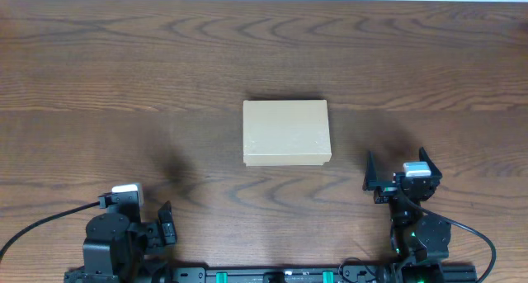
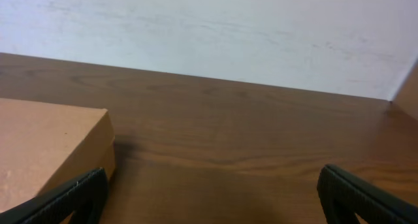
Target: Pack container
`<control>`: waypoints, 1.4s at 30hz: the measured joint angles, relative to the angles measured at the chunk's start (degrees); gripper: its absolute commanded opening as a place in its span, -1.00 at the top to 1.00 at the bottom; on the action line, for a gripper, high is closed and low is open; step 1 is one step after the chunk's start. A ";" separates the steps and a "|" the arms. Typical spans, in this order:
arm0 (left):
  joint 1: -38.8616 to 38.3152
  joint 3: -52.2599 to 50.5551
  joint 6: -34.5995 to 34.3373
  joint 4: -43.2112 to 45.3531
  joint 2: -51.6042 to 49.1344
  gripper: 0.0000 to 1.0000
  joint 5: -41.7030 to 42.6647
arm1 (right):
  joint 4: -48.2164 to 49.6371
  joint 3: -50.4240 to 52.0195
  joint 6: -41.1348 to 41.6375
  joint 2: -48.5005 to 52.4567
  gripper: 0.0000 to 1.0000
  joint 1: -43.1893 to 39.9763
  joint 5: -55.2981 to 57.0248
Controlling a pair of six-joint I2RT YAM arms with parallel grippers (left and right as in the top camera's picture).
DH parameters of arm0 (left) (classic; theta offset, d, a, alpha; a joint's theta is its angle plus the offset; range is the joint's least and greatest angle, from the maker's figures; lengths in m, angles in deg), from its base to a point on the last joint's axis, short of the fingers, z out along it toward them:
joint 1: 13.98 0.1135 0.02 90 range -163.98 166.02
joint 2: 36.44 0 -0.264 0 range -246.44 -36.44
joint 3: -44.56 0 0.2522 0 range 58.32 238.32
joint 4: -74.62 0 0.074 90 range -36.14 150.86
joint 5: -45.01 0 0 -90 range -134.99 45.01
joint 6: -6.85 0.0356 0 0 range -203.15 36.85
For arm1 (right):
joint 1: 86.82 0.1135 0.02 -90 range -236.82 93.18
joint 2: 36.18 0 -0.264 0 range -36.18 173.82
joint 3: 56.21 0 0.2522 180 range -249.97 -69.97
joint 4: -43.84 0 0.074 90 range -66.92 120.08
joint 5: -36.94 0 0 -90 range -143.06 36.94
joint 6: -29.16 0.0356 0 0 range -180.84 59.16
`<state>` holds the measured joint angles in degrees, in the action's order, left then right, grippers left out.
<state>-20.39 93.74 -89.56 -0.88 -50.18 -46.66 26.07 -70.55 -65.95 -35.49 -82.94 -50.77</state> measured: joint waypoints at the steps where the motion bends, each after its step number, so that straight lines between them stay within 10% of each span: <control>1: -0.02 0.00 0.00 0.00 -0.02 -0.91 0.00 | 0.00 0.00 0.00 0.00 -0.98 -0.02 0.00; 29: 0.00 0.00 0.00 0.57 0.00 -0.90 0.00 | 0.00 0.00 -0.15 0.00 -0.98 0.00 0.00; 42: 0.00 -16.24 3.80 34.84 4.04 -0.91 4.13 | 0.00 0.00 -0.17 0.00 -0.99 0.00 0.00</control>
<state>-20.39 77.50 -85.76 33.96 -46.13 -42.53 26.07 -70.55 -66.12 -35.49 -82.94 -50.77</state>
